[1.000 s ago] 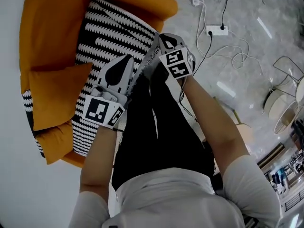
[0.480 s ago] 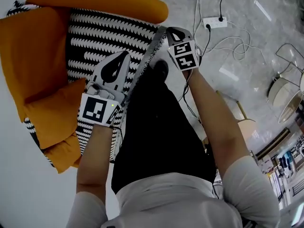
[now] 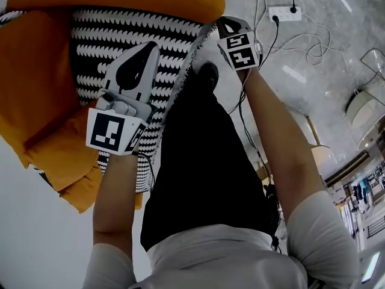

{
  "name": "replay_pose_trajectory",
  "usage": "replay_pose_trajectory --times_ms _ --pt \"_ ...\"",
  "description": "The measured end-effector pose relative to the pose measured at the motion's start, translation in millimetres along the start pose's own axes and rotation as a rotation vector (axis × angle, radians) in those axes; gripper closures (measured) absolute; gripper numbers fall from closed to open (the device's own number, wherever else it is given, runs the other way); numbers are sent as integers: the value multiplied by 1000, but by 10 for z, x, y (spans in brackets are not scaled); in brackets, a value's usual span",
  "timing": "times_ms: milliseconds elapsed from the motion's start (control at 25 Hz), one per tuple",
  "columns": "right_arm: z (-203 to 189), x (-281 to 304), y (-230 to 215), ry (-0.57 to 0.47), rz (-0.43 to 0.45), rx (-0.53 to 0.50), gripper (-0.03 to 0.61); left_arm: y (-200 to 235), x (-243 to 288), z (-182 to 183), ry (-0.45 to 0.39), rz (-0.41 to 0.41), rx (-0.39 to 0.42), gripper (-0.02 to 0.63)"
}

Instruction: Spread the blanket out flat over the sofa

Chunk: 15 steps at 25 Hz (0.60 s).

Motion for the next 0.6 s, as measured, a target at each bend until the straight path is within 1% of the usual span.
replay_pose_trajectory --times_ms 120,360,480,600 --pt "37 154 8 20 20 0 545 110 36 1 17 8 -8 604" --pt "-189 527 -28 41 47 -30 545 166 154 -325 23 18 -26 604" --pt "-171 584 -23 44 41 -44 545 209 143 -344 26 24 -28 604" --pt "-168 541 -17 39 33 -33 543 219 85 -330 23 28 -27 604"
Point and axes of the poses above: the fingertips, and each gripper's own axes: x forward along the fingers, y to its left, z out of its top, the point moved 3 cm from there along -x, backward along the fingers, and after that the axes turned 1 degree about -y, right-handed, at the moved point
